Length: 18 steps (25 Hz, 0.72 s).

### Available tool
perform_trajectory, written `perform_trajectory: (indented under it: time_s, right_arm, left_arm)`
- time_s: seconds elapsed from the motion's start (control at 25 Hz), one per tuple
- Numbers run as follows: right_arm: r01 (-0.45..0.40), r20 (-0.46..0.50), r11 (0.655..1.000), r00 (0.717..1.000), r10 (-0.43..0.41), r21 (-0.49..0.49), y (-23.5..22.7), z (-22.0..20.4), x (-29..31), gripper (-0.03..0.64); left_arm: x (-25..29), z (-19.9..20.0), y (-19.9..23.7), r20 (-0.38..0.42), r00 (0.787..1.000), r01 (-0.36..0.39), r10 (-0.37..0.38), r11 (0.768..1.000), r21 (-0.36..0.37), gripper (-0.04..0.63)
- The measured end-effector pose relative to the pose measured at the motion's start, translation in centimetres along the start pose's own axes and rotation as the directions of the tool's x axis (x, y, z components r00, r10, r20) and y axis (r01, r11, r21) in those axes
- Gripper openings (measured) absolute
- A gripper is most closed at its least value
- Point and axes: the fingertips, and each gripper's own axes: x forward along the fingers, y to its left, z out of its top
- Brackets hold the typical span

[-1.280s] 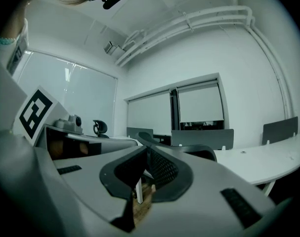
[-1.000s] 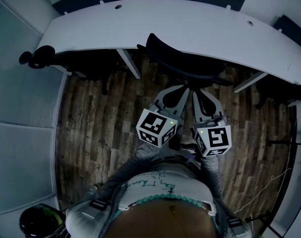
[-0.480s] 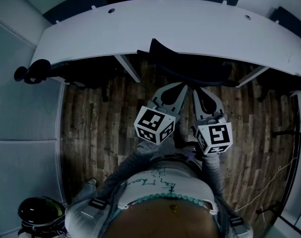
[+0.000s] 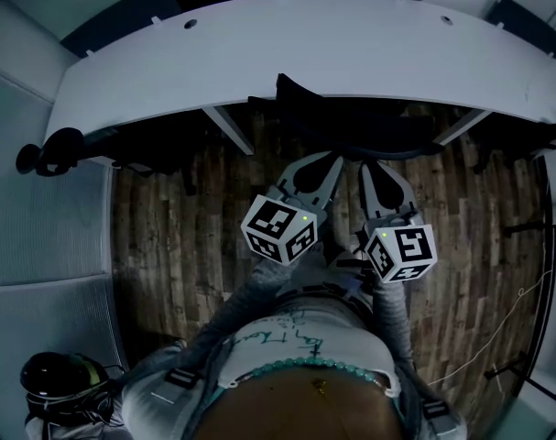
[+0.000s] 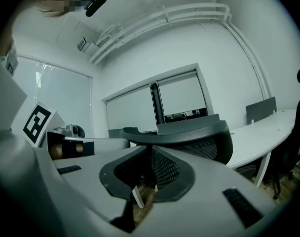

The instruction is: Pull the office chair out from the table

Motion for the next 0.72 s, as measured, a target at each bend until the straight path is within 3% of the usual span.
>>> perform_trajectory:
  time_s: [0.32,0.44,0.6,0.72]
  right_arm:
    - [-0.02,0.011,0.995,1.0,0.019,0.093,0.3,-0.1,0.4,0.031]
    - [-0.051,0.004,0.99,0.999,0.051,0.132,0.6,-0.4,0.6,0.152]
    - [-0.059,0.032,0.981,0.998,0.054,0.183,0.4,-0.5,0.5,0.186]
    - [-0.096,0.06,0.966,0.995,0.084,0.241,0.6,-0.2,0.8,0.232]
  left_arm:
    - [-0.2,0.2,0.3,0.035,0.997,0.067,-0.064,0.994,-0.088,0.025]
    - [-0.4,0.4,0.0,0.077,0.992,0.108,-0.098,0.985,-0.135,0.068]
    - [-1.0,0.3,0.0,0.133,0.987,0.115,-0.088,0.972,-0.207,0.184]
    - [-1.5,0.8,1.4,0.173,0.984,0.087,-0.044,0.965,-0.247,0.233]
